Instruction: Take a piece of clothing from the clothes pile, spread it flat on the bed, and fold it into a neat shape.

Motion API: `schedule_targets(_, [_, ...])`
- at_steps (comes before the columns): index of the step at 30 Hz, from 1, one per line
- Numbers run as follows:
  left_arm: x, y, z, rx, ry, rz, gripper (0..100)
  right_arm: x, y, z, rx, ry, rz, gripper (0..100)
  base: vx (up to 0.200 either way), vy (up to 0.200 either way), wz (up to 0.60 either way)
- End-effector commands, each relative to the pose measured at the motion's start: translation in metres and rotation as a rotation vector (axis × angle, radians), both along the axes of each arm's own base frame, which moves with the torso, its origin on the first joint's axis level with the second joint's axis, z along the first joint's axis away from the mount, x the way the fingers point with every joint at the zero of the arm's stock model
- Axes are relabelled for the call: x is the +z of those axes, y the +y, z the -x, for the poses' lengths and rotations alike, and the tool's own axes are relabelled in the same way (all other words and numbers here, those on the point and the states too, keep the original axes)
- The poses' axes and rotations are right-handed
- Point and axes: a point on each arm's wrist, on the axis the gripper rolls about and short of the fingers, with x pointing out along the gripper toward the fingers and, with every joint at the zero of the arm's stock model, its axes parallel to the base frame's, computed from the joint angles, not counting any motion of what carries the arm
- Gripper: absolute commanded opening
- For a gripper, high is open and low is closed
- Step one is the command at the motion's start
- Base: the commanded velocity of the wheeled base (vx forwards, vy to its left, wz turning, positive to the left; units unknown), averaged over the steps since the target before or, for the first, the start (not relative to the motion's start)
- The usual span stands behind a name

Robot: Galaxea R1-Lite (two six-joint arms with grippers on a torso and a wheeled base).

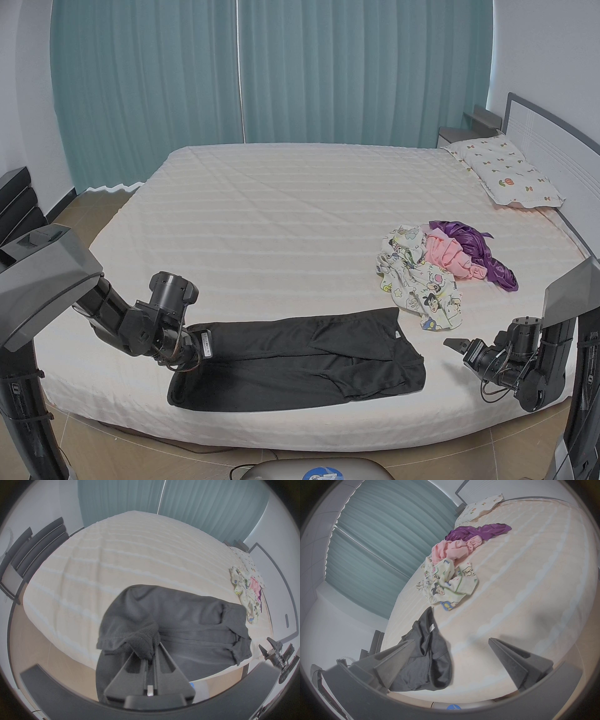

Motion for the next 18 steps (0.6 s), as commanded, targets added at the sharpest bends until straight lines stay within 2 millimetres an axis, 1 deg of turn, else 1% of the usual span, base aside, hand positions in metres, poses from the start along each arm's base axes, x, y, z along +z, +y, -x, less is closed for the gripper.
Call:
schedule_targets(1, [0.019, -0.028, -0.007, -0.052, -0.039, 0.008, 0, -0.001, 0.001, -0.001, 0.006, -0.009, 0.002, 100, 0.000, -0.200, 0.00])
schedule_targets(2, [0.020, -0.031, -0.007, -0.058, -0.038, 0.007, 0, -0.001, 0.001, -0.001, 0.006, -0.009, 0.002, 100, 0.000, -0.200, 0.00])
schedule_targets(4, [0.025, -0.042, -0.008, -0.083, -0.034, 0.006, 0, -0.001, 0.002, -0.001, 0.008, -0.009, 0.003, 100, 0.000, -0.200, 0.00])
schedule_targets(5, [0.025, -0.042, -0.008, -0.083, -0.034, 0.006, 0, -0.001, 0.002, -0.001, 0.008, -0.009, 0.003, 100, 0.000, -0.200, 0.00])
schedule_targets(7, [0.027, -0.054, -0.014, -0.097, -0.043, 0.001, 0, -0.002, 0.003, 0.000, 0.012, -0.006, 0.004, 100, 0.000, -0.200, 0.00])
schedule_targets(9, [0.024, -0.062, -0.018, -0.095, -0.046, -0.009, 0, -0.002, 0.003, 0.000, 0.012, -0.006, 0.004, 100, 0.000, -0.200, 0.00])
schedule_targets(11, [0.024, -0.062, -0.018, -0.095, -0.046, -0.009, 0, -0.002, 0.003, 0.000, 0.012, -0.006, 0.004, 100, 0.000, -0.200, 0.00])
schedule_targets(12, [0.020, -0.075, -0.022, -0.100, -0.035, -0.030, 0, -0.002, 0.003, 0.000, 0.012, -0.006, 0.004, 100, 0.000, -0.200, 0.00])
schedule_targets(14, [0.019, -0.080, -0.025, -0.104, -0.025, -0.031, 0, -0.002, 0.003, 0.000, 0.012, -0.006, 0.005, 100, 0.000, -0.200, 0.00])
schedule_targets(16, [0.013, -0.089, -0.030, -0.100, -0.011, -0.026, 0, -0.002, 0.003, 0.000, 0.012, -0.006, 0.005, 100, 0.000, -0.200, 0.00])
schedule_targets(18, [0.013, -0.089, -0.030, -0.100, -0.011, -0.026, 0, -0.002, 0.003, 0.000, 0.012, -0.006, 0.005, 100, 0.000, -0.200, 0.00])
